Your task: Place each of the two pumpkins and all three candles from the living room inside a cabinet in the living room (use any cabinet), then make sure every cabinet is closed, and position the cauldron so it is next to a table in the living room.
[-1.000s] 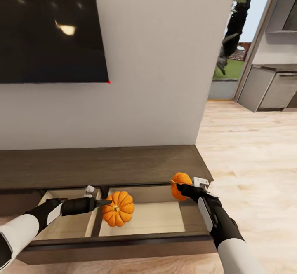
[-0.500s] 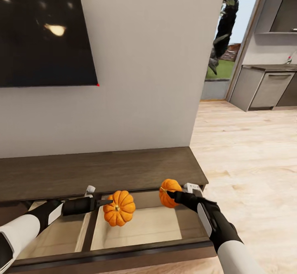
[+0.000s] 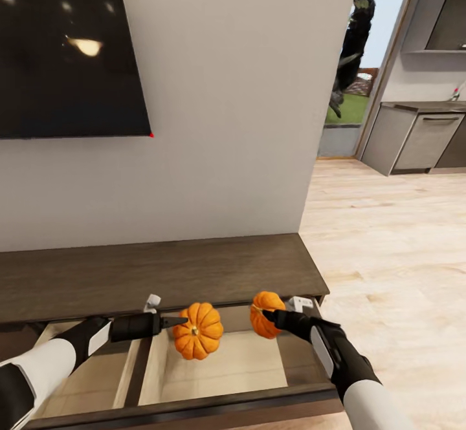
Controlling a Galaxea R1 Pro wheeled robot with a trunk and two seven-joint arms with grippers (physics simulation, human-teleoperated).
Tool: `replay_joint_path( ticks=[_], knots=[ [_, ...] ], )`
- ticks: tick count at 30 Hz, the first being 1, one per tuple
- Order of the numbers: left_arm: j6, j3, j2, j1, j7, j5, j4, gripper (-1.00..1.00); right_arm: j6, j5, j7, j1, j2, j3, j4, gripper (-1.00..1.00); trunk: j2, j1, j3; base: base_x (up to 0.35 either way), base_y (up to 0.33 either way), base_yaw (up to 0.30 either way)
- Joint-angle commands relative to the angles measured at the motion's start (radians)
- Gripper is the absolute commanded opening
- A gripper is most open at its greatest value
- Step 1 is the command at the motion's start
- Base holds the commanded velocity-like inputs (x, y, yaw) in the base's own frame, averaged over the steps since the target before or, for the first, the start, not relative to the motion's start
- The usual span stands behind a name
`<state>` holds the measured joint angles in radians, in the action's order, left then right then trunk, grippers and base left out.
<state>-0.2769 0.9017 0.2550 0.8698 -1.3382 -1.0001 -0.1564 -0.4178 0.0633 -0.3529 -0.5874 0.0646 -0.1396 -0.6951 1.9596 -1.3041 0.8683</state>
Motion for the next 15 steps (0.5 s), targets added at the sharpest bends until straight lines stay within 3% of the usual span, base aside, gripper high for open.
replay_joint_path(
  ticks=[1, 6, 8, 12, 15],
  knots=[
    [0.001, -0.002, -0.001, -0.001, 0.009, -0.001, 0.0, -1.0, -0.002, 0.004, -0.012, 0.0, -0.005, 0.0, 0.002, -1.0, 0.0, 0.0, 0.0, 0.002, 0.0, 0.0],
    [0.001, -0.002, -0.018, -0.003, 0.102, -0.003, -0.001, -1.0, -0.03, 0.002, -0.128, 0.002, -0.043, 0.0, 0.009, -1.0, 0.0, 0.0, 0.0, 0.0, 0.0, 0.0],
    [0.001, -0.001, -0.032, -0.004, 0.129, -0.002, 0.0, -1.0, -0.076, 0.001, -0.18, 0.003, -0.066, 0.0, 0.01, -1.0, 0.0, 0.0, 0.0, 0.0, 0.0, 0.0],
    [0.002, -0.001, -0.043, -0.005, 0.145, -0.002, 0.001, -1.0, -0.112, 0.001, -0.206, 0.004, -0.088, 0.0, 0.064, -1.0, 0.0, 0.0, 0.0, 0.0, 0.0, 0.0],
    [0.011, -0.001, -0.063, -0.011, 0.266, 0.0, 0.001, -1.0, -0.11, 0.001, -0.217, 0.005, -0.115, 0.001, 0.155, -1.0, 0.0, 0.0, 0.0, 0.0, 0.0, 0.0]
  ],
)
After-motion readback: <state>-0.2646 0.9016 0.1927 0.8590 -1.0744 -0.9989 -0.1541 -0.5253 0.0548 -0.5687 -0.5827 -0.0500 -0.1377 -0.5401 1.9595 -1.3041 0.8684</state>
